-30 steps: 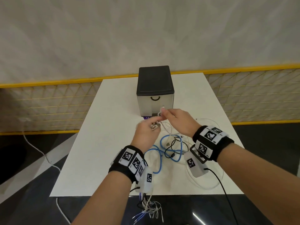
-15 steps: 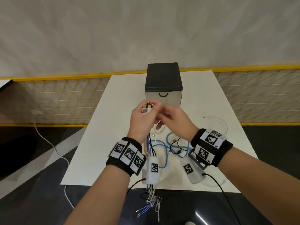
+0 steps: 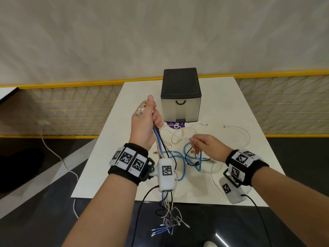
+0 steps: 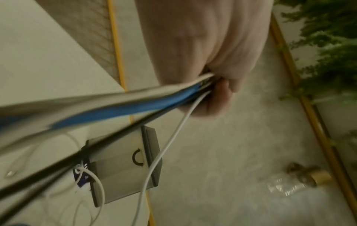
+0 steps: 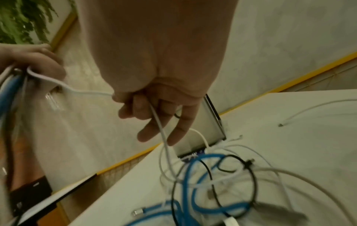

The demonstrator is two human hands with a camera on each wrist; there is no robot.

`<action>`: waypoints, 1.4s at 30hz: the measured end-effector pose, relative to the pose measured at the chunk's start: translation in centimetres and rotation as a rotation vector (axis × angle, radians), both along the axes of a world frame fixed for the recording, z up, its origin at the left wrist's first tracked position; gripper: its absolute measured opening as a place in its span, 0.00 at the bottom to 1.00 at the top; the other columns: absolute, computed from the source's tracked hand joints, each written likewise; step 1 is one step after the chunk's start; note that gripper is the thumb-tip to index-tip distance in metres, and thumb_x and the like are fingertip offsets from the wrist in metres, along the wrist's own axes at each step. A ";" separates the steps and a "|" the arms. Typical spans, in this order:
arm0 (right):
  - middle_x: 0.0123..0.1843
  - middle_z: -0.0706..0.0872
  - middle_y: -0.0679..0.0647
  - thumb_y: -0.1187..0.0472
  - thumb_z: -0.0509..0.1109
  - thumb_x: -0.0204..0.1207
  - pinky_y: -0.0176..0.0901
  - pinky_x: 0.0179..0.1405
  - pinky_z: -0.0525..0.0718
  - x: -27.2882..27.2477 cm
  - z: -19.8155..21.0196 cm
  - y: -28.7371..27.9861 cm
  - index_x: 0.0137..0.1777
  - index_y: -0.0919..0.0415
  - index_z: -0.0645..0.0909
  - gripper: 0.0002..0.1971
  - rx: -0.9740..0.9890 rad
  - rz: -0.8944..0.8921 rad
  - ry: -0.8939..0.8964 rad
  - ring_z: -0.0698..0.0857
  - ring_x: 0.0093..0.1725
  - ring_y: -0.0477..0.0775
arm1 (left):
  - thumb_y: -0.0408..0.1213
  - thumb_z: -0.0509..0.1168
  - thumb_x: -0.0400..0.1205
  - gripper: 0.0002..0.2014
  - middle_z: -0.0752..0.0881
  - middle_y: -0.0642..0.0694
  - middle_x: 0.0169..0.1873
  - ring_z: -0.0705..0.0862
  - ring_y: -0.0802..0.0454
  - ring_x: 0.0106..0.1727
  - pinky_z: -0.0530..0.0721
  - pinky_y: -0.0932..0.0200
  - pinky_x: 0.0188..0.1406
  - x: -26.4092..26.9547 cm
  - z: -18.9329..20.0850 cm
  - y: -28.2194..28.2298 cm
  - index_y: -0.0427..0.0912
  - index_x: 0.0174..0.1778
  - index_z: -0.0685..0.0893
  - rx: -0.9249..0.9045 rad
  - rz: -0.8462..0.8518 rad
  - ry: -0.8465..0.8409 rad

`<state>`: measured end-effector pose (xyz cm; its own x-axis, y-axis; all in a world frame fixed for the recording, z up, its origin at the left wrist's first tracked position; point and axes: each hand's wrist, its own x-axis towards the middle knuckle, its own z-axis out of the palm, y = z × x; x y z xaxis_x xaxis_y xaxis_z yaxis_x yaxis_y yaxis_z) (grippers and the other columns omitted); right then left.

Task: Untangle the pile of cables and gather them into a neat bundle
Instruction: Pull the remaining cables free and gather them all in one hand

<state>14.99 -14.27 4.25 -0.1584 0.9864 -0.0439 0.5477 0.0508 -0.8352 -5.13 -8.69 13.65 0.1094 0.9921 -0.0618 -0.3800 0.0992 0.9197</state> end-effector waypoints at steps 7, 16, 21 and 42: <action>0.28 0.74 0.47 0.55 0.61 0.84 0.36 0.33 0.70 -0.4 6.0 2.8 0.34 0.52 0.79 0.15 0.259 -0.081 -0.097 0.71 0.28 0.42 | 0.46 0.75 0.78 0.10 0.69 0.52 0.19 0.62 0.56 0.18 0.60 0.66 0.15 1.4 -0.3 -1.2 0.44 0.41 0.85 0.031 -0.373 0.741; 0.39 0.75 0.51 0.52 0.53 0.87 0.44 0.21 0.84 0.5 2.3 2.0 0.41 0.57 0.74 0.16 -0.064 -0.027 0.024 0.83 0.42 0.51 | 0.47 0.71 0.80 0.08 0.79 0.57 0.24 0.79 0.48 0.31 0.76 0.54 0.38 -1.2 0.2 1.1 0.50 0.35 0.86 0.157 0.177 0.682; 0.34 0.74 0.57 0.52 0.53 0.86 0.42 0.24 0.86 -1.2 4.1 2.3 0.44 0.60 0.79 0.18 0.033 0.042 -0.114 0.75 0.28 0.46 | 0.46 0.71 0.81 0.22 0.82 0.60 0.60 0.81 0.70 0.54 0.72 0.78 0.49 0.4 -0.1 -0.7 0.55 0.72 0.80 0.390 -0.119 0.989; 0.44 0.84 0.55 0.55 0.53 0.86 0.49 0.46 0.83 2.3 2.3 3.1 0.51 0.56 0.80 0.13 0.133 -0.012 -0.209 0.83 0.44 0.55 | 0.49 0.69 0.82 0.15 0.78 0.51 0.27 0.75 0.54 0.30 0.72 0.58 0.35 -3.1 0.8 0.4 0.39 0.41 0.84 0.283 0.201 0.917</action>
<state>17.28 -11.15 6.52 -0.1480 0.9874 0.0560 0.7089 0.1454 -0.6901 -8.18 -8.25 14.50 -0.0347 0.9782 0.2049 0.5081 -0.1593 0.8464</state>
